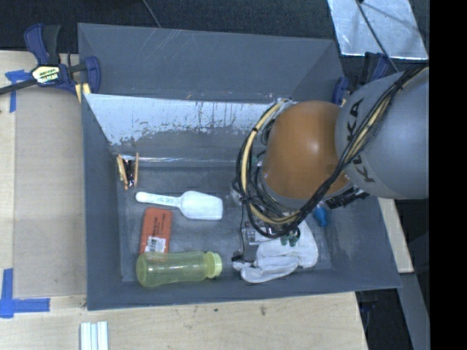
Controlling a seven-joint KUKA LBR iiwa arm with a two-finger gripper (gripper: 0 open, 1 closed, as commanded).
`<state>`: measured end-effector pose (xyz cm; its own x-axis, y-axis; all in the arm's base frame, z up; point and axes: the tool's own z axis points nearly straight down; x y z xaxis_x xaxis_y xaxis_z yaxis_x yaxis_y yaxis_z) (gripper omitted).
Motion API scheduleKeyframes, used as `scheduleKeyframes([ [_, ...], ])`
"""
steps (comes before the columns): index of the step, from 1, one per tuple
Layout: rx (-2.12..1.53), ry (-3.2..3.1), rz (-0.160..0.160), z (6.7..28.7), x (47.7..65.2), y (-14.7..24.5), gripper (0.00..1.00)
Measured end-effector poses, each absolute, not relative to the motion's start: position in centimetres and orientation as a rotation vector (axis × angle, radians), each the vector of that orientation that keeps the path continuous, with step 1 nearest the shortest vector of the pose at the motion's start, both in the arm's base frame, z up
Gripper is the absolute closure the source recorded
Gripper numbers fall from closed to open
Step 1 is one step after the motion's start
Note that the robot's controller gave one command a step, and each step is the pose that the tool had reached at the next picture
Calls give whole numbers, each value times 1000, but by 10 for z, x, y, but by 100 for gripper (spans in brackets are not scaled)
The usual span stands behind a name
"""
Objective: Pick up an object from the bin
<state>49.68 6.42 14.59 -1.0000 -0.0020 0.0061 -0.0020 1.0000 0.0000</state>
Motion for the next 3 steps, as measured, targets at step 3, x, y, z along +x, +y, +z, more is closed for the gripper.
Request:
scheduleKeyframes([
  [3, -14, -3149, -2, 111, 547, 112, 0],
])
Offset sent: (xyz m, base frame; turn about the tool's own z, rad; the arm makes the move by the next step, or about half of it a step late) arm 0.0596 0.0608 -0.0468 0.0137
